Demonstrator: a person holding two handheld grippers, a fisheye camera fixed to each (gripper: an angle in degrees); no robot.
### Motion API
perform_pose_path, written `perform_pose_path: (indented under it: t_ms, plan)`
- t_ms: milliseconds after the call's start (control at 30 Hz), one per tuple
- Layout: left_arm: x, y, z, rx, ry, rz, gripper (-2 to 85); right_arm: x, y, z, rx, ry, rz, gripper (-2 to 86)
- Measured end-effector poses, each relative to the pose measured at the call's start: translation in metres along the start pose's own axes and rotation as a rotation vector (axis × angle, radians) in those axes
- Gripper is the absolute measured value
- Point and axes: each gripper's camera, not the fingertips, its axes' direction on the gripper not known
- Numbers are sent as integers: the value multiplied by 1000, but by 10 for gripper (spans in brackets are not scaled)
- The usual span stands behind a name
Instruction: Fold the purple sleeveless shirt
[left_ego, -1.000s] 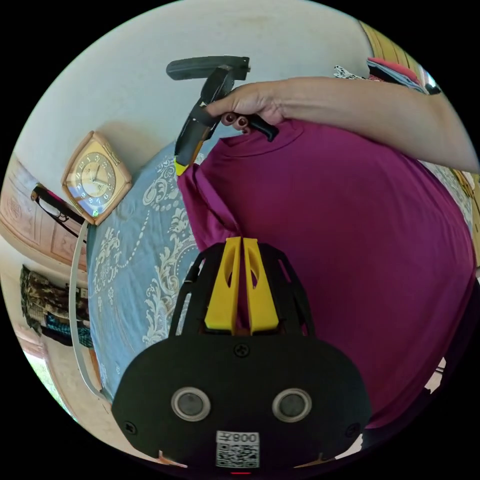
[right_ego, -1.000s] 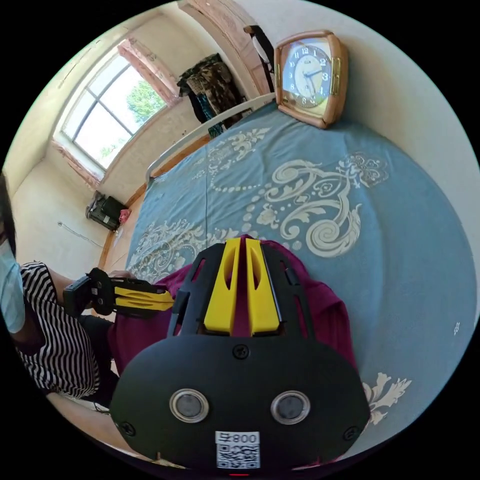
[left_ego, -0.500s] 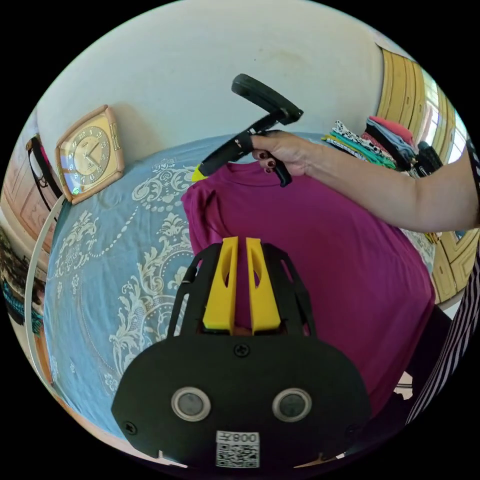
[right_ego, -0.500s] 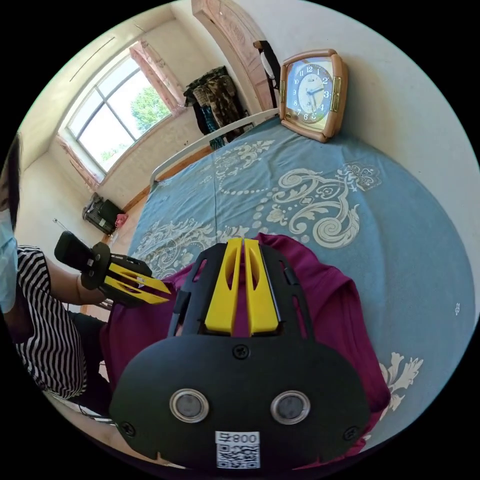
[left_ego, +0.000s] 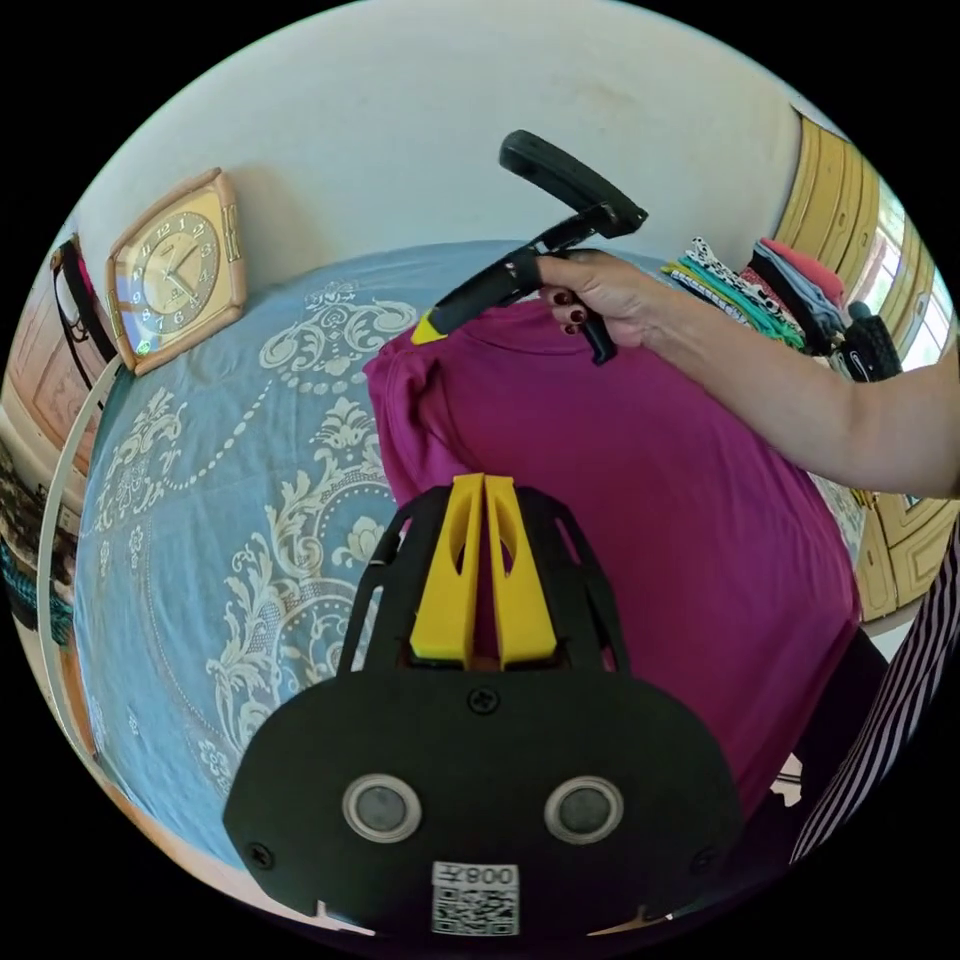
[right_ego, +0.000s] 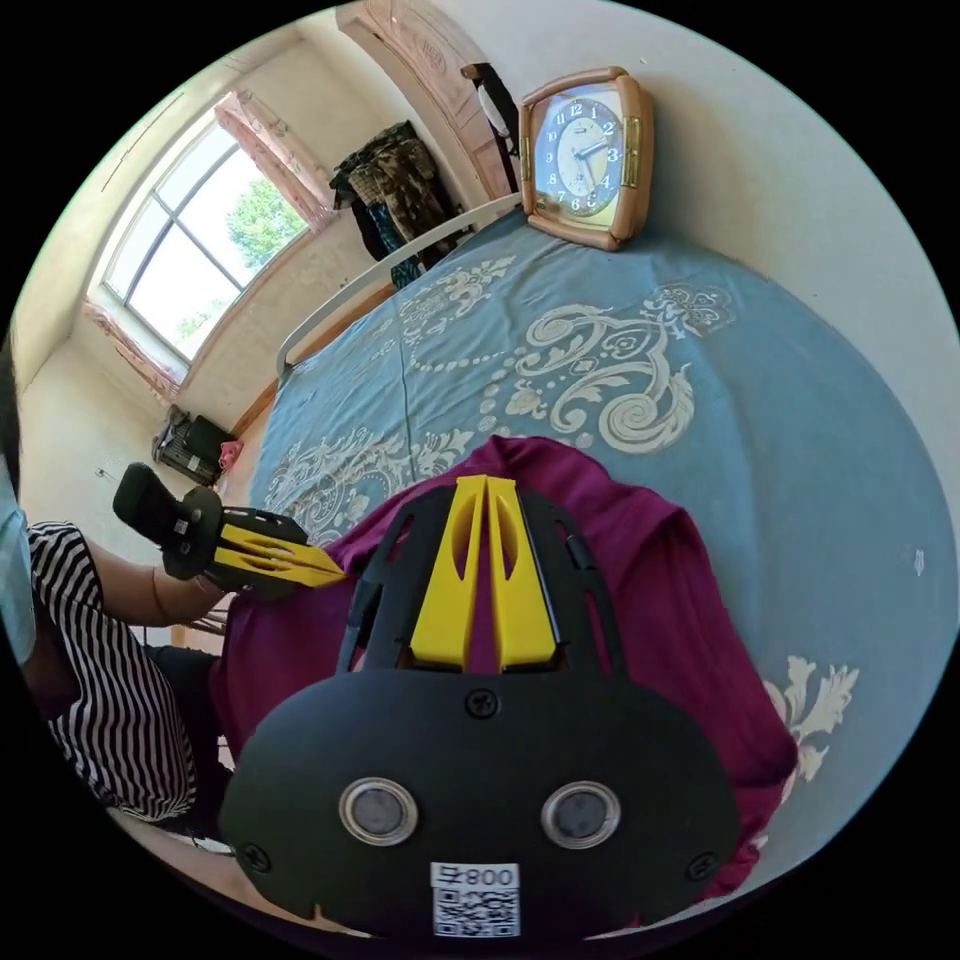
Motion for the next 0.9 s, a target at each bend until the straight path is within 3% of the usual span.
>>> perform_pose_path:
  t_ms: [267, 467, 633, 900]
  plan:
    - [-27, -12, -2, 42, 65, -60, 15, -4, 123, -139, 129, 177, 273, 5]
    - [-33, -25, 5, 30, 101, -112, 12, -34, 199, -187, 145, 210, 453, 3]
    - [-38, -39, 29, -122, 67, -118, 5, -50, 224, -212, 132, 315, 548, 2]
    - [-46, -80, 0, 4, 47, -82, 27, -64, 219, -251, 168, 382, 586, 14]
